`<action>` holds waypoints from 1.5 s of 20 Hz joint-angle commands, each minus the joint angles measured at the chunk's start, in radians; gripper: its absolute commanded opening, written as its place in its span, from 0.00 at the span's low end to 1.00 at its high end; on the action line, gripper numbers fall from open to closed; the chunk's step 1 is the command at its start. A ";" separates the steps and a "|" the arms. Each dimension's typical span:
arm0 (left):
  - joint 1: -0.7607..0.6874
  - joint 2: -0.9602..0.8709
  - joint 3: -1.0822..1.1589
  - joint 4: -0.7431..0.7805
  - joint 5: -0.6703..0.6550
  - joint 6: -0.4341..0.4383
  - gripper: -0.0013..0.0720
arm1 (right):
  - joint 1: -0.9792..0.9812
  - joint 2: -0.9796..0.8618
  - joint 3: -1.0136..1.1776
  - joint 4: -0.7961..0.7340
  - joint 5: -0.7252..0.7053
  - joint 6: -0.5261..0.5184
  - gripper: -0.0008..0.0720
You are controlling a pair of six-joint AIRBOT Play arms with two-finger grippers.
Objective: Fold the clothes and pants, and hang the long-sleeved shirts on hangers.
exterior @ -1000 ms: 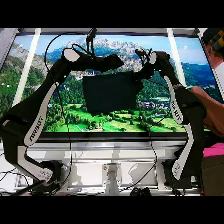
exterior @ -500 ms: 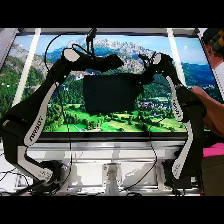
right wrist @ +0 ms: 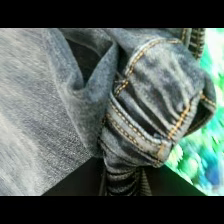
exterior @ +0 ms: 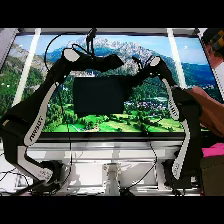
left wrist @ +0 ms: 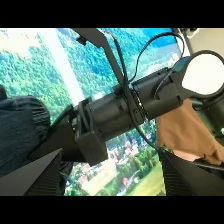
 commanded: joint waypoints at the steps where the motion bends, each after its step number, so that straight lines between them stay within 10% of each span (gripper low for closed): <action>1: 0.023 0.002 0.000 -0.001 0.000 0.027 0.78 | 0.003 0.037 0.003 0.005 -0.106 -0.025 0.07; 3: 0.055 0.011 0.001 -0.002 0.000 0.026 0.59 | -0.027 0.091 0.003 -0.093 -0.166 0.016 0.07; 13: 0.204 0.108 0.001 -0.003 -0.145 0.095 0.42 | -0.448 0.322 0.003 -0.463 -0.086 0.294 0.07; 19: 0.227 0.153 0.001 0.067 -0.180 0.108 0.30 | -0.687 0.449 0.003 -0.775 0.171 0.320 0.07; 21: 0.227 0.183 0.001 0.189 -0.180 0.108 0.07 | -0.753 0.478 0.003 -0.920 0.291 0.317 0.07; 27: 0.227 0.304 0.001 0.427 -0.180 0.108 0.07 | -0.852 0.519 -0.077 -0.993 0.493 0.313 0.07; 28: 0.227 0.313 0.000 0.435 -0.180 0.107 0.07 | -0.852 0.519 -0.077 -0.983 0.465 0.319 0.14; 30: 0.227 0.315 0.000 0.435 -0.180 0.107 0.07 | -0.852 0.519 -0.077 -0.933 0.441 0.316 0.96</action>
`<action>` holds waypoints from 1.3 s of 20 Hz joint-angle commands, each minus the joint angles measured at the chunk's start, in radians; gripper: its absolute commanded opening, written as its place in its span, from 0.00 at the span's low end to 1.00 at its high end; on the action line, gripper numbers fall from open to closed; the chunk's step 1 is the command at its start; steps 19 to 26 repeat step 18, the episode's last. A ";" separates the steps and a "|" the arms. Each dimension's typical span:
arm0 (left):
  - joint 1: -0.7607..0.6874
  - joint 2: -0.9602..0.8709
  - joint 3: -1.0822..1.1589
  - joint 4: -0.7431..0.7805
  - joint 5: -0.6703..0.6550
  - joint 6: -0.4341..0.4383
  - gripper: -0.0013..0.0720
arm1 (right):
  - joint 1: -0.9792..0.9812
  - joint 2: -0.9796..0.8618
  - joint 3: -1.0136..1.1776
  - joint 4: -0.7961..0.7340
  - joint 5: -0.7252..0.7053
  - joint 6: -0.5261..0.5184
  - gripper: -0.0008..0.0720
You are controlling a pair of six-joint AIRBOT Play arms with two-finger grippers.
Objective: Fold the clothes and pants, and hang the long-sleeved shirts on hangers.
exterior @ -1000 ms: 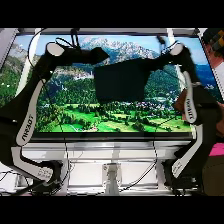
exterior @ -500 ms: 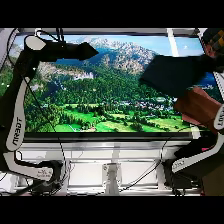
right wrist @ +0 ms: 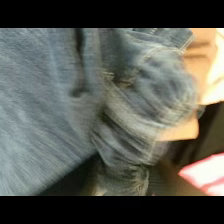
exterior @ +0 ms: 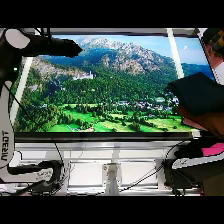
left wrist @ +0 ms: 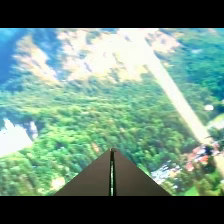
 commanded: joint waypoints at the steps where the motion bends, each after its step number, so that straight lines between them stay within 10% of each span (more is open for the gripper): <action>1: 0.000 0.021 0.000 0.056 0.000 0.000 0.07 | -0.014 0.010 -0.014 0.045 0.003 -0.002 0.98; 7: 0.000 0.019 0.000 0.056 0.000 0.000 0.07 | -0.014 0.088 -0.009 0.101 -0.130 0.017 0.92; 8: 0.000 0.019 0.000 0.056 0.000 0.000 0.07 | -0.013 0.100 0.011 0.135 -0.169 0.014 0.83; 11: 0.000 0.019 0.000 0.056 0.000 0.000 0.07 | 0.000 0.128 0.142 0.175 -0.222 -0.032 0.13; 12: 0.000 0.019 0.000 0.056 0.000 0.000 0.07 | 0.007 0.157 0.161 0.175 -0.255 -0.032 0.07; 26: 0.000 0.019 0.000 0.056 0.000 0.000 0.07 | 0.080 0.381 0.127 0.156 -0.496 -0.034 0.07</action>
